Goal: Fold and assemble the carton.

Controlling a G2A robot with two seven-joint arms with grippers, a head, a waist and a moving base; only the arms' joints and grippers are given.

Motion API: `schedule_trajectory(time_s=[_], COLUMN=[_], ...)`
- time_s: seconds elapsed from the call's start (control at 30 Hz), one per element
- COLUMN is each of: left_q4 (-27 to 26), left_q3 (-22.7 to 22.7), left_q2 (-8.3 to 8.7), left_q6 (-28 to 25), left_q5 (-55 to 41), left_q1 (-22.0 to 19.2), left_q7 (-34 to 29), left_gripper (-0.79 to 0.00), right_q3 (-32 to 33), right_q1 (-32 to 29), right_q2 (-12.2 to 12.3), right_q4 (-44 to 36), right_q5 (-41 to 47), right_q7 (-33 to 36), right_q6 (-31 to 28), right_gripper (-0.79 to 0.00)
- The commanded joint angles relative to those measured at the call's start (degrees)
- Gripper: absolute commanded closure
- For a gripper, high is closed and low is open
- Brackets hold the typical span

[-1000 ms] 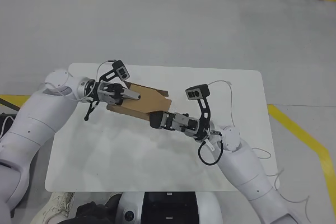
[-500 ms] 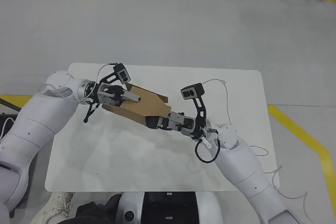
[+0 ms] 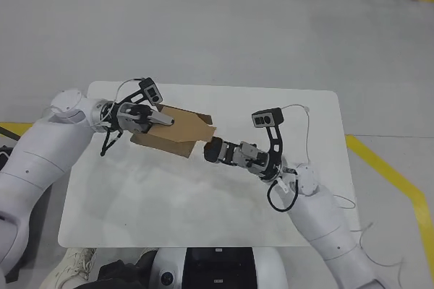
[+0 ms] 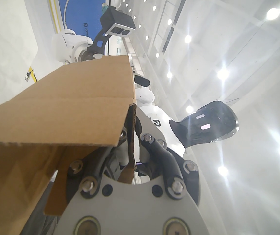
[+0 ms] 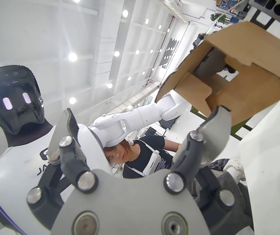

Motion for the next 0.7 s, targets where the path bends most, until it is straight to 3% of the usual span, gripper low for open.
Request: schedule_trajectory(time_s=[0.0, 0.33, 0.67], left_q4=[-0.78, -3.98, -5.82], left_q3=[0.62, 5.09, 9.21], left_q2=[0.45, 2.73, 4.34], left_q6=[0.64, 1.01, -0.09], left_q5=[-0.3, 0.01, -2.25], left_q1=[0.03, -0.85, -2.98], left_q7=[0.0, 0.0, 0.0], left_gripper=[0.0, 0.0, 0.0], right_q3=[0.86, 3.72, 2.44], right_q1=[-0.21, 0.84, 2.89], right_q2=[0.15, 0.45, -0.02], right_q4=[0.02, 2.17, 5.09], right_q5=[0.86, 2.4, 3.26], right_q7=[0.35, 0.16, 0.8], right_q6=[0.1, -0.54, -0.12], right_gripper=[-0.785, -0.785, -0.785])
